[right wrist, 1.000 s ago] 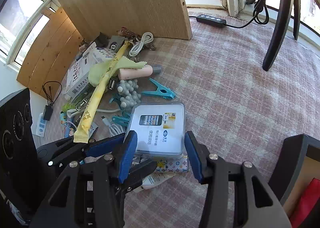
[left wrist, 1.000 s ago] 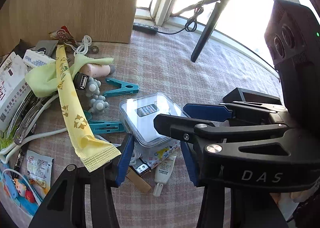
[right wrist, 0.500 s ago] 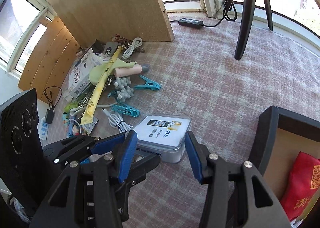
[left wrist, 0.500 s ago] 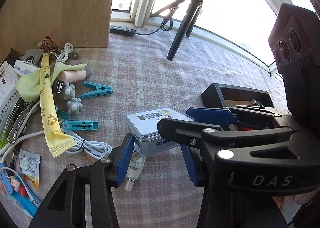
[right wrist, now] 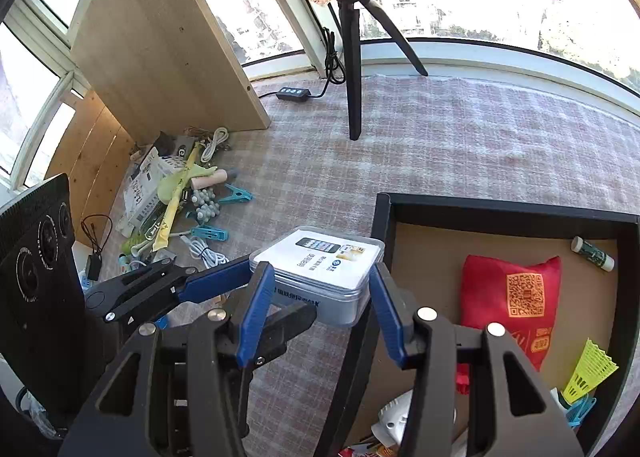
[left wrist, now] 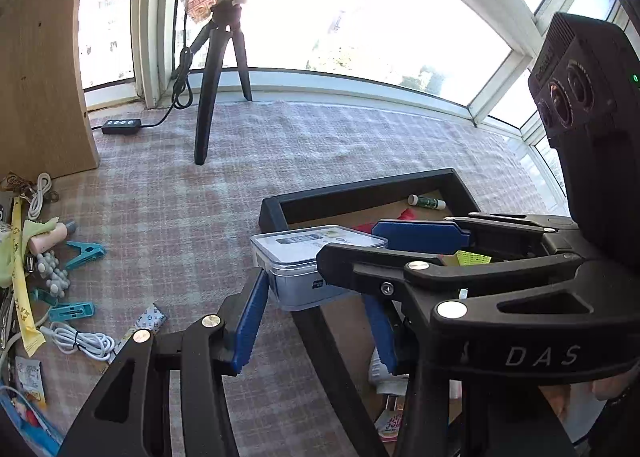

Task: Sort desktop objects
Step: 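Carry the white box into the tray and release it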

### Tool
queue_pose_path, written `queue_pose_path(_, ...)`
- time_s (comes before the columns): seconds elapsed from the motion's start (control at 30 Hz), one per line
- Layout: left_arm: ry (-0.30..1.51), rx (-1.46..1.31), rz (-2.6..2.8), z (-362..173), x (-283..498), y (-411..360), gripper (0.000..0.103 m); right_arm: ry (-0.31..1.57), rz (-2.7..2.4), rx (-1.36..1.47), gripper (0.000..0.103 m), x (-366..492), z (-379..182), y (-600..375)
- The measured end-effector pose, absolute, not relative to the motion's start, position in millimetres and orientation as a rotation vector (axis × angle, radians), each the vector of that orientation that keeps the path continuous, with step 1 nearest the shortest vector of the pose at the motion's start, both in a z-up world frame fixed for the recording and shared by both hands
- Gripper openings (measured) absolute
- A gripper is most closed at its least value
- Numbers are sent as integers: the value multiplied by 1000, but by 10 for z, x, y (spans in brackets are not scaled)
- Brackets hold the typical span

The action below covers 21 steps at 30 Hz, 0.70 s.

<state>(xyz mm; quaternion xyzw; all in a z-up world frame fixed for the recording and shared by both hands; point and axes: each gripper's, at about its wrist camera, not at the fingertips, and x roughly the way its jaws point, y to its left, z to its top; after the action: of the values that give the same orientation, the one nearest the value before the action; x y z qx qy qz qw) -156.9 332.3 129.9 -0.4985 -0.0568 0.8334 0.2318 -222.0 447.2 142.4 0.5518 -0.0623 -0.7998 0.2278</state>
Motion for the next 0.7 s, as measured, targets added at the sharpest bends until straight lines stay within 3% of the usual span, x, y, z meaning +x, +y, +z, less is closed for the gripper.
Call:
queue_pose_path(0.43, 0, -1367, 2054, 1268, -1285, 4623, 46, -240, -2356, 1665, 49, -1761, 1421, 5764)
queue_pose_path(0.7, 60, -1375, 2057, 1314, -1148, 4603, 43, -268, -2502, 1633, 49, -1626, 1477, 6101)
